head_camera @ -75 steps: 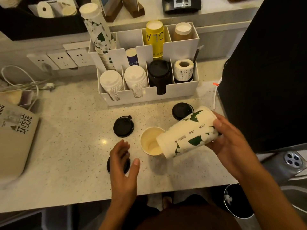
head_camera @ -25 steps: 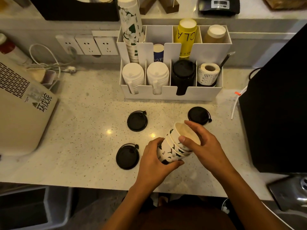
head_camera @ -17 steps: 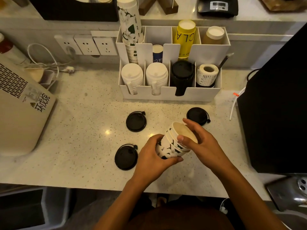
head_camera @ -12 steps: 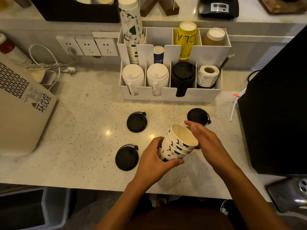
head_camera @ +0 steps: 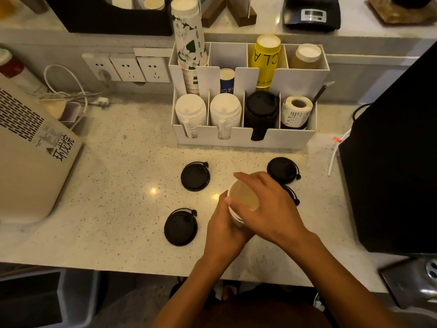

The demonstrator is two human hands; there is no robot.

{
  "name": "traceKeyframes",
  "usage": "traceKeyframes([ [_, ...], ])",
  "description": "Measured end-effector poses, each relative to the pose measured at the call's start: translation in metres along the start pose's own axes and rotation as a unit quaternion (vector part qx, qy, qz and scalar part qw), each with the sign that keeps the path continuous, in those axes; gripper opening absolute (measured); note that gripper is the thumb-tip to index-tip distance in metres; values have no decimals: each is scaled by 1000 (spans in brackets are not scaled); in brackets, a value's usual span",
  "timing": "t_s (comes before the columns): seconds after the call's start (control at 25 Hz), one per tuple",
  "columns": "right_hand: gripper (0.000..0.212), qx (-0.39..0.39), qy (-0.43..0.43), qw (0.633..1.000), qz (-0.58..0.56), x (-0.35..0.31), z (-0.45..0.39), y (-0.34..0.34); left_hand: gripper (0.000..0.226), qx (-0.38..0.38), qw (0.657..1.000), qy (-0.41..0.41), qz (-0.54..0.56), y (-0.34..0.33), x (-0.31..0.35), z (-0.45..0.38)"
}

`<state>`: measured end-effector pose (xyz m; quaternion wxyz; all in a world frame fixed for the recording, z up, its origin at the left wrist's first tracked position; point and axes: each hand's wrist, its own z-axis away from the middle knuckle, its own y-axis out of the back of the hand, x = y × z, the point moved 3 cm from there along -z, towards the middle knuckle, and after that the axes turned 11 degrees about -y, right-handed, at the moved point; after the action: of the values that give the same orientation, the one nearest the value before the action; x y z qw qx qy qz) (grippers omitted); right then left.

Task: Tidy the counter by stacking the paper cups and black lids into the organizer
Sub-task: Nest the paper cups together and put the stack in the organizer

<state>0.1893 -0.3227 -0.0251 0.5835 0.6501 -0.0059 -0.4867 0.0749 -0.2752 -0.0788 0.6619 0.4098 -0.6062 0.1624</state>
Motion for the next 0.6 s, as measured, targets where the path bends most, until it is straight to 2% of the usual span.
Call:
traceKeyframes([
  [0.12, 71, 27, 15, 996, 85, -11, -7, -14, 68, 29, 999, 20, 5, -5, -12, 0],
  [0.36, 59, 79, 8, 994, 78, -3, 5, -34, 72, 20, 999, 36, -23, -11, -34, 10],
  [0.48, 60, 66, 8, 990, 121, -7, -1, -30, 78, 0, 998, 46, -47, -11, -38, 8],
  [0.6, 57, 33, 2, 985, 172, -18, -12, -28, 69, -17, 997, 41, -69, -12, -37, 3],
])
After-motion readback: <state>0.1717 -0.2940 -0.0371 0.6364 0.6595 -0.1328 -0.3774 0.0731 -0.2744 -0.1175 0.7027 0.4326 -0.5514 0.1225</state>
